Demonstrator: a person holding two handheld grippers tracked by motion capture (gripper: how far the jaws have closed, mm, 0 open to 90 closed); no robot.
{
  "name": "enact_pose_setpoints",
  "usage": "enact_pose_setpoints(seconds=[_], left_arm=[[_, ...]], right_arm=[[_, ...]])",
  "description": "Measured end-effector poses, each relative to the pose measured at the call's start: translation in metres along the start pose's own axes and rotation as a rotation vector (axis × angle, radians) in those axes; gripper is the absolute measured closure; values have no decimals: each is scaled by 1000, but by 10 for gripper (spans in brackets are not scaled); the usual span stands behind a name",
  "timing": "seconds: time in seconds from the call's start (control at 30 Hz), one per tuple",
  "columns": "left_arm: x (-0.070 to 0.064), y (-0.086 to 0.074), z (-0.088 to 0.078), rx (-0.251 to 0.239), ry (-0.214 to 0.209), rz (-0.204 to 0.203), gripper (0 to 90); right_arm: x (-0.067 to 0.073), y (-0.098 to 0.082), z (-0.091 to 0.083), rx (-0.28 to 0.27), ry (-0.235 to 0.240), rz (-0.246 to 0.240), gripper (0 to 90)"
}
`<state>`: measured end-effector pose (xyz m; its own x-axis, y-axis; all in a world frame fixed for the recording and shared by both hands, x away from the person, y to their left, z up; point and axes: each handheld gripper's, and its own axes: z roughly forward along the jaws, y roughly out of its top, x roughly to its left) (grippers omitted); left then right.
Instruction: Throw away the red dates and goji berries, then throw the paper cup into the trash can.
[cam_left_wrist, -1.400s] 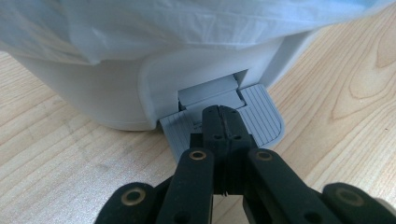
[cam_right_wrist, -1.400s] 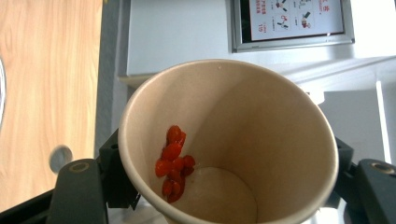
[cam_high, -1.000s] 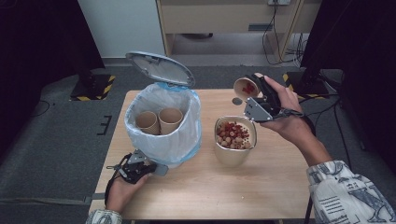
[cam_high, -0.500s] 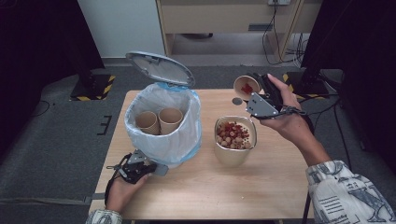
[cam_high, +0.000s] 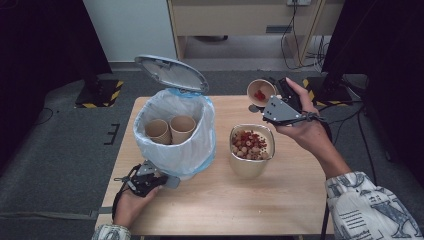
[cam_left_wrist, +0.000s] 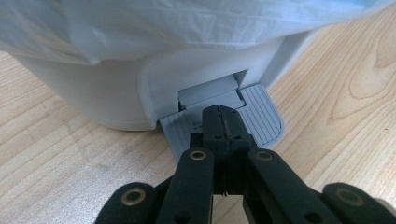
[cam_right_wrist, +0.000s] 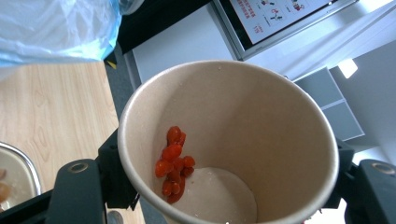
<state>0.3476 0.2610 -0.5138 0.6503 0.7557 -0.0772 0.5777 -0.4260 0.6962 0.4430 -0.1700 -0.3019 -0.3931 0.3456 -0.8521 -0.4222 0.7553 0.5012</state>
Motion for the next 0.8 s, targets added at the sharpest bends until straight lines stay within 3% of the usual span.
enact_pose_setpoints(seconds=[0.17,0.27,0.43,0.8], left_arm=[[0,0,0,0,0,0,900],[0,0,0,0,0,0,900],[0,0,0,0,0,1,900],[0,0,0,1,-1,0,900]], right_arm=[[0,3,1,-16,11,29,281],[0,5,2,-27,27,70,281],[1,6,4,-23,38,86,281],[1,14,7,-52,87,188,281]])
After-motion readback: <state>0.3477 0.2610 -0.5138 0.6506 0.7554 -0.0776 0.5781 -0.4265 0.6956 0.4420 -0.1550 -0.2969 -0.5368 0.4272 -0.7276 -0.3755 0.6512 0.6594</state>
